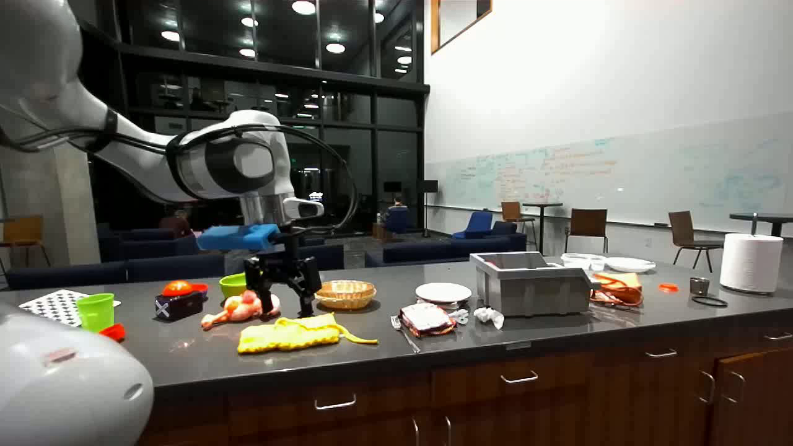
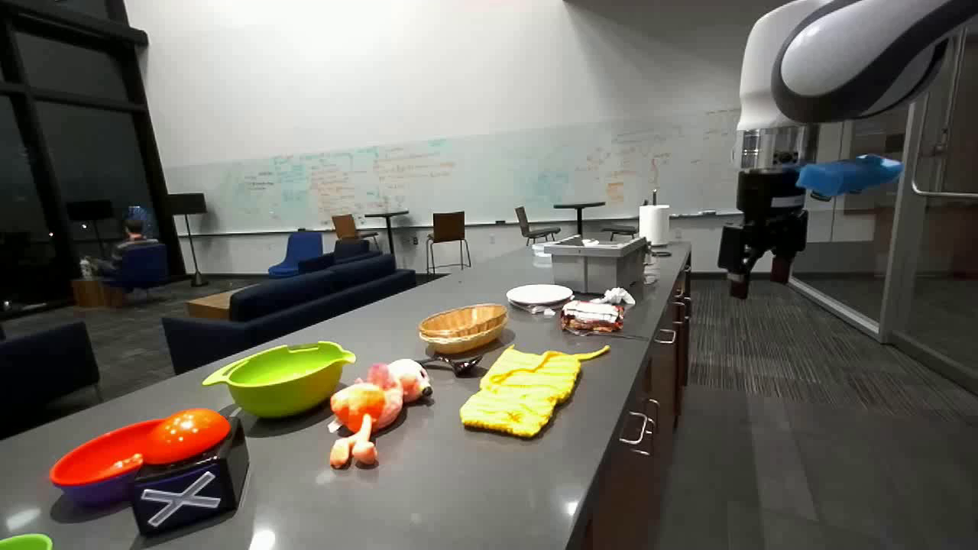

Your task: Slide the packet of noodles to the left

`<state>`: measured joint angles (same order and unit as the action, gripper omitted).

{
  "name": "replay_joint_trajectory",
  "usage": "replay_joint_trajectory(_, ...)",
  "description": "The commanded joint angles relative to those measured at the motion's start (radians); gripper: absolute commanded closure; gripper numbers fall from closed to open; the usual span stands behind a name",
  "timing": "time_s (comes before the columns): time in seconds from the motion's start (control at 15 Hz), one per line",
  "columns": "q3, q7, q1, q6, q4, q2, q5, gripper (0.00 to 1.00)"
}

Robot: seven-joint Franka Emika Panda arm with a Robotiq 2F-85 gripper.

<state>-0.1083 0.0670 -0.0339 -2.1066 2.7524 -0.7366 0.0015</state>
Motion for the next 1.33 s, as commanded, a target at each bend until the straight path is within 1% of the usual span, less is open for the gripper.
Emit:
replay_joint_trajectory(0.0,0.008,0.005,-0.008,0.003,-0.002,0.001,-0.006,0.0)
replay_joint_trajectory(0.13,0.036,-0.041,-0.037,-0.077,0.011,0.008,0.029,0.0)
replay_joint_trajectory(0.4,0.073,-0.115,-0.07,-0.3,0.022,0.067,0.058,0.0)
replay_joint_trajectory(0.67,0.129,-0.206,-0.103,-0.51,-0.008,0.215,0.084,0.0)
replay_joint_trajectory(0.8,0.157,-0.244,-0.115,-0.583,-0.035,0.296,0.096,0.0)
replay_joint_trajectory(1.0,0.201,-0.293,-0.138,-0.624,-0.104,0.404,0.135,0.0)
replay_joint_trajectory(1.27,0.212,-0.328,-0.136,-0.612,-0.219,0.519,0.19,0.0)
